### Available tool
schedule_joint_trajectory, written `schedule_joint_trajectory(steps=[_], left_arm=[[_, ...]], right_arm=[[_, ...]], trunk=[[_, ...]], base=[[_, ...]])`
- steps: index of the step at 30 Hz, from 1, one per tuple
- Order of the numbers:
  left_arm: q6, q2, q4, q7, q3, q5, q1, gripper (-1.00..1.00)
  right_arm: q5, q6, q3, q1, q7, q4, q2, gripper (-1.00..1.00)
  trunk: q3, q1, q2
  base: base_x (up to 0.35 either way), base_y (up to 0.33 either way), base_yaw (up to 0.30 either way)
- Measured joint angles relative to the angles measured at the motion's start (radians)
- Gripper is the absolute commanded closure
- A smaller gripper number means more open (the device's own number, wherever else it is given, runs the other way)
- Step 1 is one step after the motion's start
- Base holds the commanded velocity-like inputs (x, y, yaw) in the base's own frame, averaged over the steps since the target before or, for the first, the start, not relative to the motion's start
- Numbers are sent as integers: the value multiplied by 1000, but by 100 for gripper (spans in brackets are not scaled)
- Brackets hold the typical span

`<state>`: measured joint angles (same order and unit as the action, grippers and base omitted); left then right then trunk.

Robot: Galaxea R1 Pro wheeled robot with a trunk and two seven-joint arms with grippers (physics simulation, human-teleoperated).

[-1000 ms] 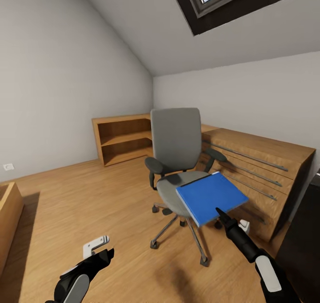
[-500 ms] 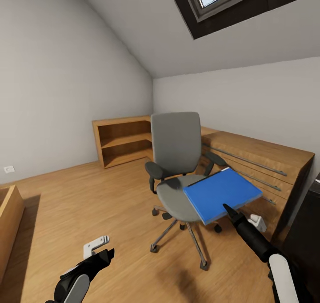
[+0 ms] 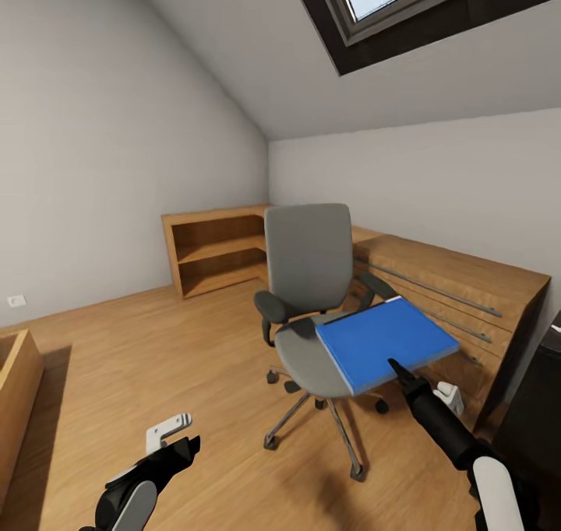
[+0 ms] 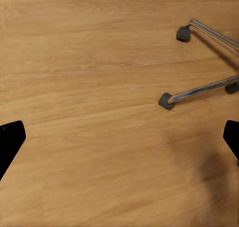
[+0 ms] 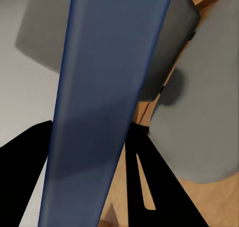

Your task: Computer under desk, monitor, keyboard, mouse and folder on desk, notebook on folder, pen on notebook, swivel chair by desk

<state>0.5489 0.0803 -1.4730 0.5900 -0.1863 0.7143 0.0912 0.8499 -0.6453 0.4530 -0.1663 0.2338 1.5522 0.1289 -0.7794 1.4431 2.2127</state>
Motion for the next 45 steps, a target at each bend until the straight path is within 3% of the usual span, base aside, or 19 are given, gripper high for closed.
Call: schedule_joint_trajectory(steps=[17, 30, 45], left_arm=[[0, 0, 0, 0, 0, 0, 0, -100], [0, 0, 0, 0, 0, 1, 0, -100], [0, 0, 7, -2, 0, 1, 0, -100]], right_arm=[[5, -21, 1, 0, 2, -2, 0, 100], [3, -17, 2, 0, 2, -2, 0, 100], [2, -12, 18, 0, 3, -2, -1, 100]], trunk=[[53, -65, -119], [94, -114, -210], [141, -173, -315]], base=[[-5, 0, 0], [-332, 0, -4], [-49, 0, -230]])
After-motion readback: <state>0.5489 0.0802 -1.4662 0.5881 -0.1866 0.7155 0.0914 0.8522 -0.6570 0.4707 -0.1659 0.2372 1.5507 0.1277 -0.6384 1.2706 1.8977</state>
